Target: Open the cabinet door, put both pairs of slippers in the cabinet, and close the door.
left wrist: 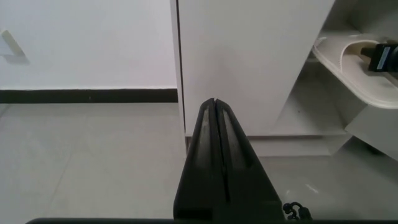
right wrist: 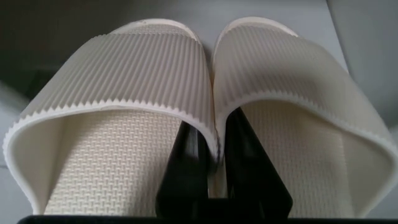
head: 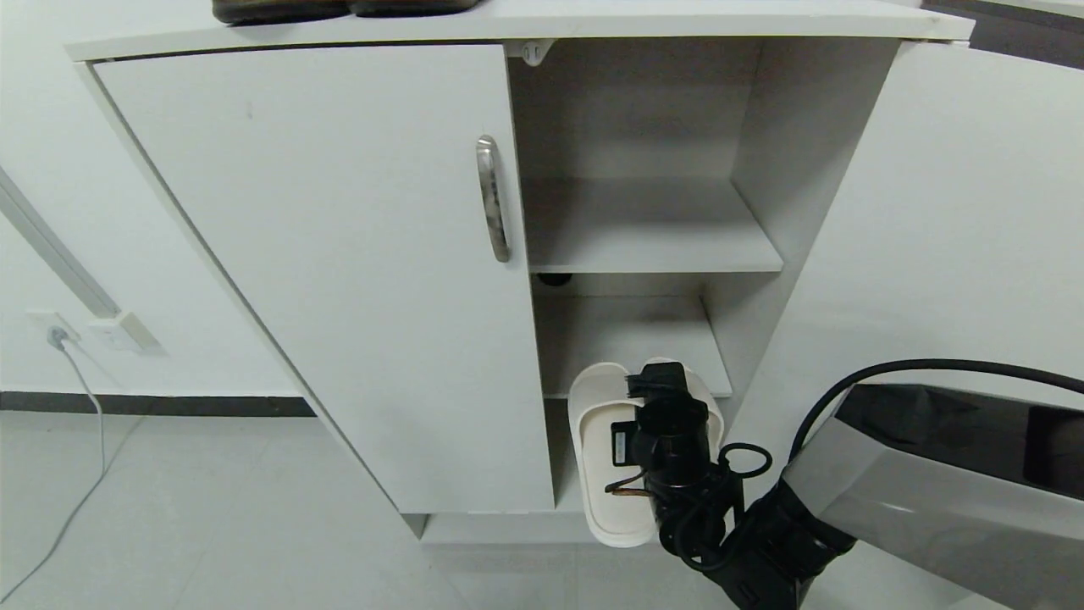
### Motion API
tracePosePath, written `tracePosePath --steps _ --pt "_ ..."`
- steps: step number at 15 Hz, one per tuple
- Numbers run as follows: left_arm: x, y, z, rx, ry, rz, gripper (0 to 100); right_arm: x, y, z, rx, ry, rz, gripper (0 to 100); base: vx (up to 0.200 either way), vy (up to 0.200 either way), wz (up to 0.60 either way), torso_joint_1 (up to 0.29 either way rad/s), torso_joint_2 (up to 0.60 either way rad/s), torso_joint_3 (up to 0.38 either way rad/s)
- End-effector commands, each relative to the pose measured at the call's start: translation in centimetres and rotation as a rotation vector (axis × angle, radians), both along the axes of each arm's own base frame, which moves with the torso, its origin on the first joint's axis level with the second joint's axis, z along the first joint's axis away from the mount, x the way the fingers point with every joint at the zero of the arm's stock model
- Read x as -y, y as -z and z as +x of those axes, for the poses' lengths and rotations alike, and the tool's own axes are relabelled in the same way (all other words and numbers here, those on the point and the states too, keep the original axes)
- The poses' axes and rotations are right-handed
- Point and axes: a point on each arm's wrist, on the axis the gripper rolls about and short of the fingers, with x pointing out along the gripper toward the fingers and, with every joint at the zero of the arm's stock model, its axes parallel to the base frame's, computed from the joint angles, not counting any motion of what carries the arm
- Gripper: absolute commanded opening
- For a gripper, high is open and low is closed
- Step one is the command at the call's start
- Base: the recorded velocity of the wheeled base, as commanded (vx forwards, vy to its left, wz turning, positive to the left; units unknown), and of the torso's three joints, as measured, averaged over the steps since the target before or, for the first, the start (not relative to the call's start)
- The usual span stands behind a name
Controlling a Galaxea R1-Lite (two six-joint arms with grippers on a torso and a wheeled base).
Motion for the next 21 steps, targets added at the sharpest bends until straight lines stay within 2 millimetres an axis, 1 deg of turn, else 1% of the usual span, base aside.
tracePosePath --steps 1,3,8,10,14,17,21 --pt "0.0 0.0 0.0 -0.001 -0.001 0.0 0 0.0 -0.1 0.0 0.001 -0.001 0.001 0 0.2 0.0 0.0 0.007 0.0 0.007" --pt "0.0 0.0 0.0 -0.001 -0.001 0.0 0 0.0 0.0 0.0 0.0 -0.001 0.0 0 0.2 0.0 0.0 0.002 0.0 0.002" --pt "0.0 0.0 0.0 -0.001 -0.001 -0.003 0 0.2 0.8 0.3 -0.013 0.002 -0.009 0 0.0 0.0 0.0 0.0 0.0 0.0" --pt "0.0 0.0 0.0 -0.001 -0.001 -0.003 0 0.5 0.9 0.8 -0.013 0.013 -0.008 0 0.0 0.0 0.0 0.0 0.0 0.0" --pt "0.0 0.0 0.0 -0.001 -0.001 -0.003 0 0.6 0.7 3.3 0.0 0.047 0.003 0 0.0 0.0 0.0 0.0 0.0 0.0" --pt "0.0 0.0 0.0 -0.001 -0.002 -0.003 0 0.1 -0.7 5.1 0.005 0.03 0.016 0 0.0 0.0 0.0 0.0 0.0 0.0" --pt "0.0 0.0 0.0 -0.001 -0.005 -0.006 0 -0.8 -1.0 7.9 0.027 0.044 0.015 0 0.0 0.0 0.0 0.0 0.0 0.0"
